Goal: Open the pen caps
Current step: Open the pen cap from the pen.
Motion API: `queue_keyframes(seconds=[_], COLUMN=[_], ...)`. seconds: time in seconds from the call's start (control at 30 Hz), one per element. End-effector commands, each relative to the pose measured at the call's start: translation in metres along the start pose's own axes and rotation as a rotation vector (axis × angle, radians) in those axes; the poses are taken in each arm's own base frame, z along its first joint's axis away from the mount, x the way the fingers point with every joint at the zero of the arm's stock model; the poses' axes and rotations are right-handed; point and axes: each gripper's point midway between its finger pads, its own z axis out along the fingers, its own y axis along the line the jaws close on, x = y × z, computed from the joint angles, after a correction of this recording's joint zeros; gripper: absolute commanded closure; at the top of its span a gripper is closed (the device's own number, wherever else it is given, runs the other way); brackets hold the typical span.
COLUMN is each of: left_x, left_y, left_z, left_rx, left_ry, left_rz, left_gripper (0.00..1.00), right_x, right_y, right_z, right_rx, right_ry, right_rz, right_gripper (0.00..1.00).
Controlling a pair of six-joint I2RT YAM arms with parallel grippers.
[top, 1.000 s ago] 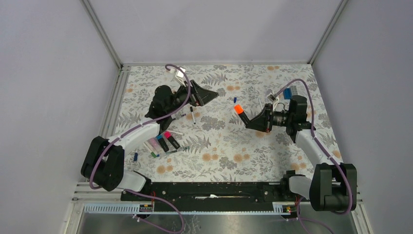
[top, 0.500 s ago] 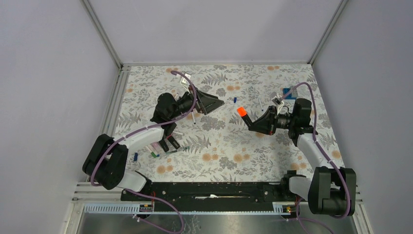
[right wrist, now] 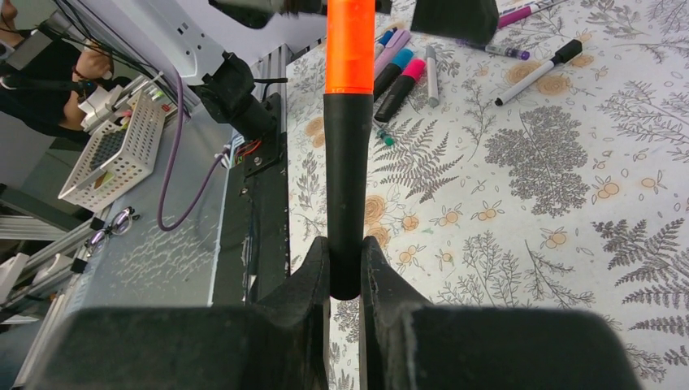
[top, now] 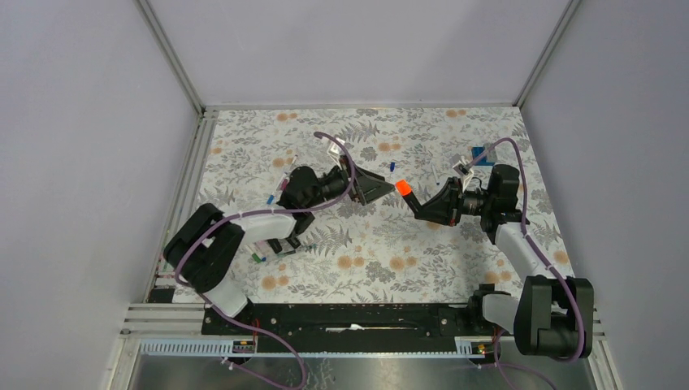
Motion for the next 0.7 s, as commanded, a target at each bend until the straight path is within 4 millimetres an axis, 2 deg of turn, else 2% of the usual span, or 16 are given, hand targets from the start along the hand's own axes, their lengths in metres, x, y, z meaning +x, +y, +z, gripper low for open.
queue_keyframes(seconds=[0.0, 0.13, 0.2, 0.37, 0.4, 0.67], left_x=[-0.017, -0.014, -0.010, -0.001, 0.001, 0.013], left_y=[-0.021, -0.029, -0.032, -0.037, -0.039, -0.045], left_z=[0.021, 0.031, 0.036, 0.041, 0.042, 0.044], left_rx=[0.099, 0.153, 0.168, 0.210, 0.221, 0.256], left_ry=[-0.097, -0.105, -0.091, -0.052, -0.044, 0.007], left_rz=[0.058, 0.056, 0.060, 0.038, 0.032, 0.008], left_gripper=[0.01, 0.02, 0.06, 0.28, 0.35, 0.49], right_x=[-0.002, 0.000, 0.000, 0.000, 0.000, -0.001], right_y=[0.006, 0.004, 0.003, 0.002, 0.002, 0.000], right_z=[0.000, 0.001, 0.001, 0.001, 0.001, 0.001], right_rx=[-0.049, -0.056, -0.057, -0.057, -0.056, -0.045], right_ry=[0.001, 0.005, 0.005, 0.006, 0.005, 0.005], right_rz=[-0.005, 0.014, 0.017, 0.025, 0.024, 0.033], right_gripper=[1.00, 1.00, 1.00, 1.00, 1.00, 1.00])
